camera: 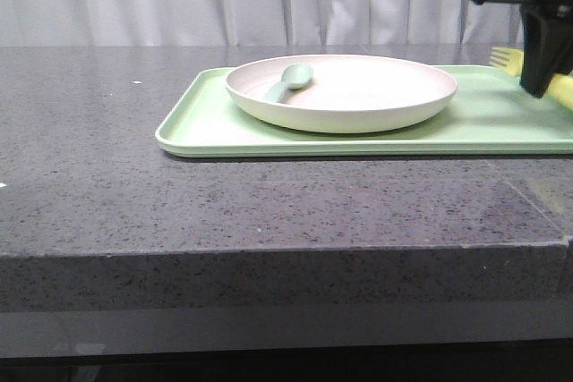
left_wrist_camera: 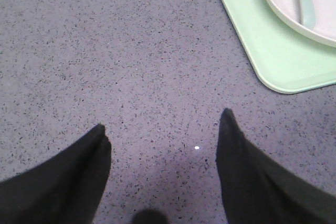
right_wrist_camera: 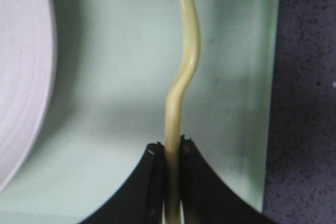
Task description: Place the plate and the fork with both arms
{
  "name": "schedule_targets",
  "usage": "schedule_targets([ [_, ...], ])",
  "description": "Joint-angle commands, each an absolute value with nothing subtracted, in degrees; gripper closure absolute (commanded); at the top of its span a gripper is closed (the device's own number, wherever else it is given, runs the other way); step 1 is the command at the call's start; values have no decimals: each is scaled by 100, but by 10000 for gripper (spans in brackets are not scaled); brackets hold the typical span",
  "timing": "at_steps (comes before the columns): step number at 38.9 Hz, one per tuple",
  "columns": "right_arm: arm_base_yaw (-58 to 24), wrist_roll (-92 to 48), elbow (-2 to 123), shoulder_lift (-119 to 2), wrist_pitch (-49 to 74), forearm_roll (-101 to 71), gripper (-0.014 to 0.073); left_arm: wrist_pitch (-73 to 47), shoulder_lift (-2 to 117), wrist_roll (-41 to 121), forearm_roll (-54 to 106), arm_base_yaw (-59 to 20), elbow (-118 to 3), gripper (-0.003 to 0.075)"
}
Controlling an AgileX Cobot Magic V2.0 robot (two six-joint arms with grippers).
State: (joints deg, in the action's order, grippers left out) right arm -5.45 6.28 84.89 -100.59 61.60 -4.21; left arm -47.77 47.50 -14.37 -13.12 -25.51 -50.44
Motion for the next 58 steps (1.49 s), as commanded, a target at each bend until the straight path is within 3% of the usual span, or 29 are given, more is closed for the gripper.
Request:
schedule_targets([
  [1,-526,566,8598,-9969,5941,-481,599,-4395,4735,-1452,-1392,-2588,-5201,289],
  [4,-526,566,8598,-10040,5957,-481,583,-4395,4735,-1452,-1392,-2588,-5201,289],
  [15,-526,571,8598,-10068,5897,-481,314,-4395,4735,-1452,-1392,-2588,-5201,289],
  [18,-526,567,8598,-10015,5928,-481,281,-4395,4735,-1452,-1382,-2588,-5201,289],
  [35,-557,202,8508,-8712,6636,-481,277,-4395,4735,-1452,-1346,-2588,-5201,289],
  [58,-559,44,6035,-5493,5792,-481,277,-4407,4735,-1452,-1346,-2588,-5201,289],
])
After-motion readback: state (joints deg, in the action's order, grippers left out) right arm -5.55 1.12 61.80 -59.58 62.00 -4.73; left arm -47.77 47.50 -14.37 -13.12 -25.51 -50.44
